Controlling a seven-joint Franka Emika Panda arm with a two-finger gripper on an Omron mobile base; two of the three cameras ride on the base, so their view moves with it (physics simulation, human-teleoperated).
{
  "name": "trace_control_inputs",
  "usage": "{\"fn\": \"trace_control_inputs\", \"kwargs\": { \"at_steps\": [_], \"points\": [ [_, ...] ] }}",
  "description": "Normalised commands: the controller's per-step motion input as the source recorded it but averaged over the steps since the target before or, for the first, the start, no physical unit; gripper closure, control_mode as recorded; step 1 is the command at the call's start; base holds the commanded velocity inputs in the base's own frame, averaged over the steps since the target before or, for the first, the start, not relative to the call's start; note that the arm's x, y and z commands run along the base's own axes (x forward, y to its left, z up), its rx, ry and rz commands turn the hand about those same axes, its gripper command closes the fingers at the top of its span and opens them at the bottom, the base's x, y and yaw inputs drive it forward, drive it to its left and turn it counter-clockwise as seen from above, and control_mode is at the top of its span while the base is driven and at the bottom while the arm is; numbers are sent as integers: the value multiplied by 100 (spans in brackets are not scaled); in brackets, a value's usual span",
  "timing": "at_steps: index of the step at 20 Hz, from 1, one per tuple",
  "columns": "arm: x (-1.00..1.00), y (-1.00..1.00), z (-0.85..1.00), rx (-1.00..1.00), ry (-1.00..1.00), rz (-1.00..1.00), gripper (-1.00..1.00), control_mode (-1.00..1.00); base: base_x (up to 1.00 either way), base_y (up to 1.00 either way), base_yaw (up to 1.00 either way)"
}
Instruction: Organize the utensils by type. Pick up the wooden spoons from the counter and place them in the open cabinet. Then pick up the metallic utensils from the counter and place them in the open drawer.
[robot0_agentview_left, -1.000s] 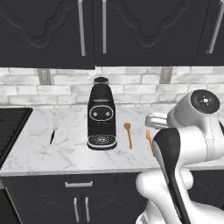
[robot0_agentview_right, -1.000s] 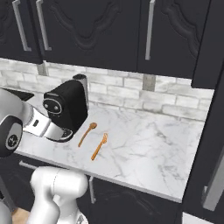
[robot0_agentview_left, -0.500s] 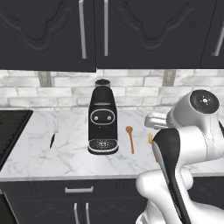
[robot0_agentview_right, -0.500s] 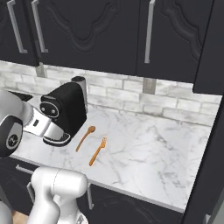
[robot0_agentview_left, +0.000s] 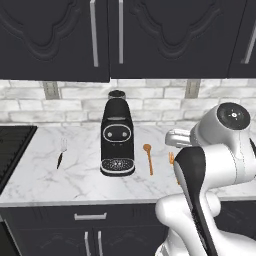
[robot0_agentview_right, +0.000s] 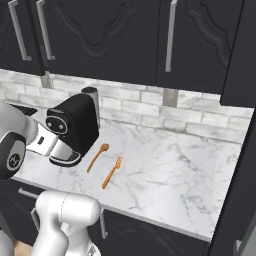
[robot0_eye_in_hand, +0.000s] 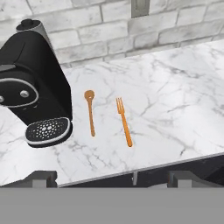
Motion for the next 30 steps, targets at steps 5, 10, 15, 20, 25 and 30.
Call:
{"fn": "trace_control_inputs", "kwargs": {
  "at_steps": [5,10,15,20,25,30],
  "points": [
    [0,0,0,0,0,0,-100,100,0,0,0],
    [0,0,0,0,0,0,-100,100,0,0,0],
    [17,-5,0,2,3,0,-100,-100,4,0,0],
    [39,-11,-7,5,13,3,-100,-100,0,0,0],
    [41,-10,-17,9,14,7,-100,-100,0,0,0],
    [28,2,-40,0,1,6,-100,-100,0,0,0]
  ]
}}
